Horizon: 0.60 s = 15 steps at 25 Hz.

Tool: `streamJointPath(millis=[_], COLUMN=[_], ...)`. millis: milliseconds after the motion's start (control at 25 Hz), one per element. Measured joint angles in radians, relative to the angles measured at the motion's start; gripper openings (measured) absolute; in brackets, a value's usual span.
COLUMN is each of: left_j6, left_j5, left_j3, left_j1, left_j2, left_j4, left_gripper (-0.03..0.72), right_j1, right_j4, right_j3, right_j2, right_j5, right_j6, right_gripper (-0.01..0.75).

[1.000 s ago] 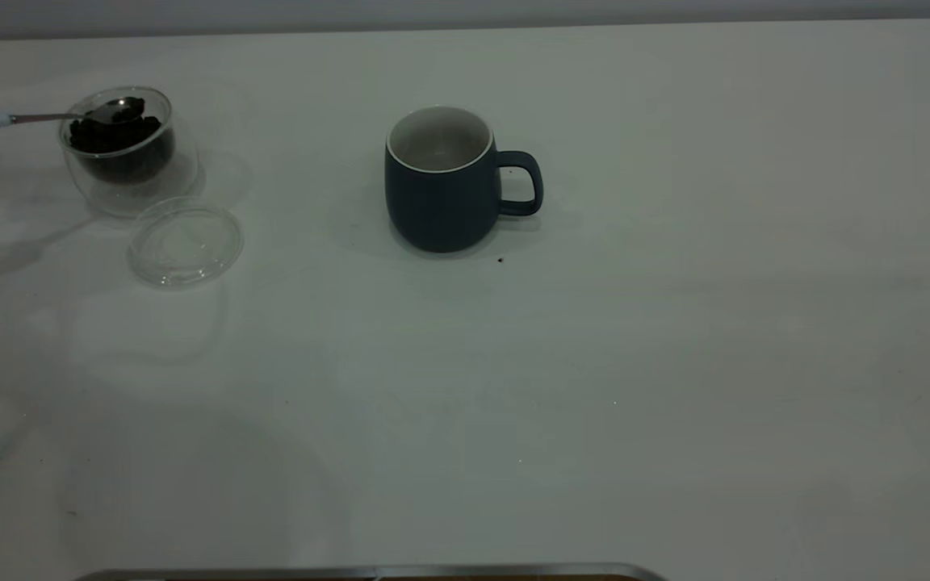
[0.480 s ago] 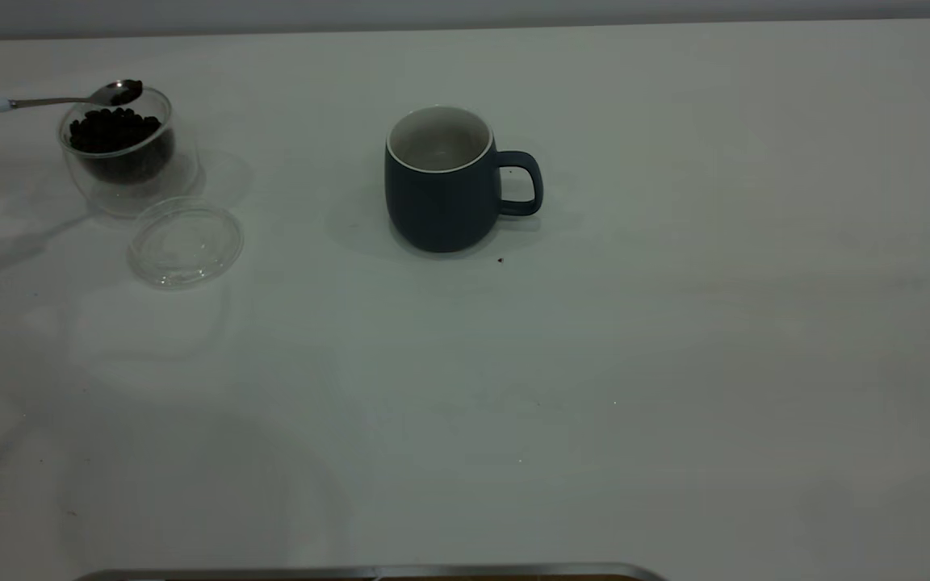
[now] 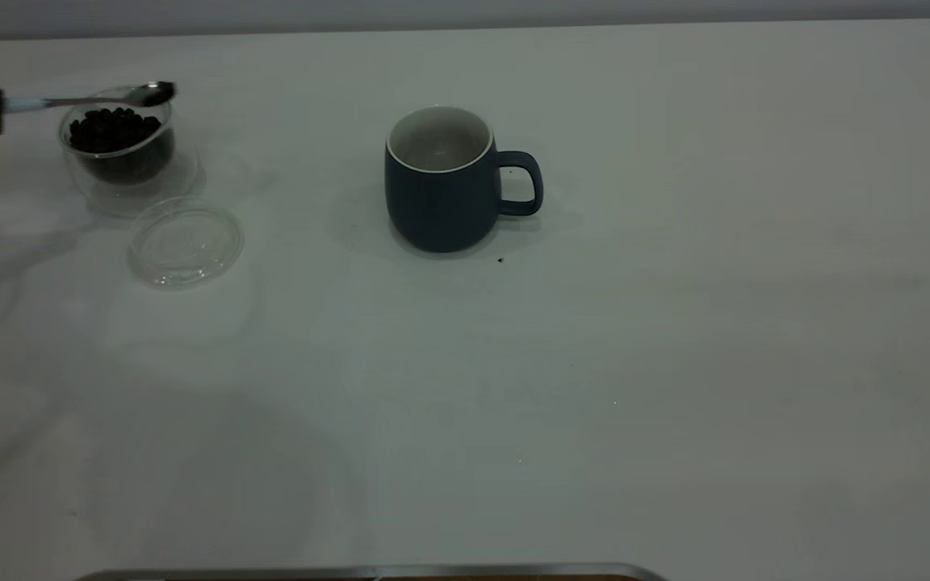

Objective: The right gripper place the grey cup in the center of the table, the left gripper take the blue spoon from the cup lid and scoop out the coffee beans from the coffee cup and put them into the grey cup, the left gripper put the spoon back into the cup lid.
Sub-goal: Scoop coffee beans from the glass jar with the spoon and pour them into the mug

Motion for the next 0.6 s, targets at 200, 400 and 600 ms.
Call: streamJointPath(millis=[200,400,600], left_j6=[0.0,0.0,0.0], left_j5=[0.001,0.002,0.002], left_j3=[0.0,0.0,0.0], left_j1=[-0.064,-0.113,-0.161], left_j2=[0.0,0.0,0.0], left_j4=[-0.001,-0.002,-0.005], left_gripper=[0.134,0.134,0.134], right_j1=[0.0,0.0,0.0], right_j4=[0.0,0.0,0.0], right_j3=[0.0,0.0,0.0], right_j2=[0.0,0.0,0.0], right_j5=[0.0,0.0,0.0], right_j6=[0.0,0.0,0.0], right_gripper=[0.241,0.241,0.241])
